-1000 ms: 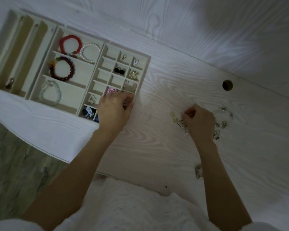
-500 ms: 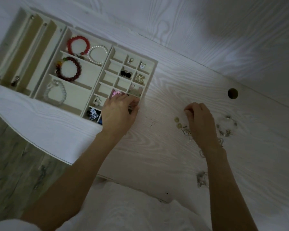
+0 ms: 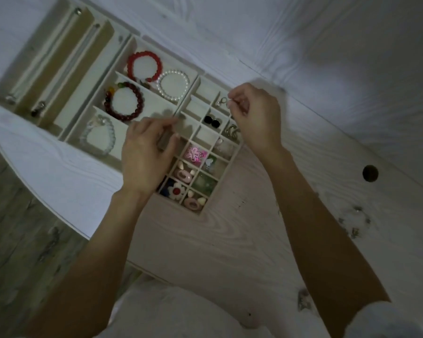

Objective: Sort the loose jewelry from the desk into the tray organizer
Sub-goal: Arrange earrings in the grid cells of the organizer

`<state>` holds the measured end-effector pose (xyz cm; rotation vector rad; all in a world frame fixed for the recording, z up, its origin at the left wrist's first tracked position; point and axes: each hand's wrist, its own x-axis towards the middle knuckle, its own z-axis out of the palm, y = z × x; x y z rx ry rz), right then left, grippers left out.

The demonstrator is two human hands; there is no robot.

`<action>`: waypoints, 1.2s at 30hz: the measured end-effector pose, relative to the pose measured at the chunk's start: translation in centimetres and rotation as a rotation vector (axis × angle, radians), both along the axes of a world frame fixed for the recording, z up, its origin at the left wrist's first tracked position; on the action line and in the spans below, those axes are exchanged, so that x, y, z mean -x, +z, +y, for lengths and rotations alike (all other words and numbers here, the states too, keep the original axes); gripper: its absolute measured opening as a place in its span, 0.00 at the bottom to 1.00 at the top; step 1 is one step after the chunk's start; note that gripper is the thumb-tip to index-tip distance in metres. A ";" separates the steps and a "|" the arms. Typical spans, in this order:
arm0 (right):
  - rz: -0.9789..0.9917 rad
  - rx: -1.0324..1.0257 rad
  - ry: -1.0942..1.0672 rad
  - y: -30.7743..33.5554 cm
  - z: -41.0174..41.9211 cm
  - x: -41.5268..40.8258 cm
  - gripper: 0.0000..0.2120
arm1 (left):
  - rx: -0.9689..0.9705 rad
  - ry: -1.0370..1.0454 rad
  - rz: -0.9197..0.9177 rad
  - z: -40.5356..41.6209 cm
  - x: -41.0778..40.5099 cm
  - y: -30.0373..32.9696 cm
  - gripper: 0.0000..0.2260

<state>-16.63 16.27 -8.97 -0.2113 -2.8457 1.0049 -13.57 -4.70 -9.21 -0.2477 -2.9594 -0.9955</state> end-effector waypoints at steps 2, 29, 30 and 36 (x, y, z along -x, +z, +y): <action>0.020 -0.111 0.005 -0.6 0.0 0.5 0.04 | 0.018 0.019 -0.023 -0.1 0.4 -0.4 0.14; 0.003 -0.391 0.260 -0.1 1.4 1.0 0.11 | -0.042 0.003 -0.047 -0.7 0.8 -1.2 0.19; 0.002 -0.411 0.248 -0.1 1.4 1.1 0.11 | -0.045 0.003 -0.045 -0.8 0.9 -1.3 0.19; -0.057 -0.503 0.244 0.2 1.2 1.9 0.13 | -0.048 0.007 -0.046 -0.7 0.8 -1.2 0.19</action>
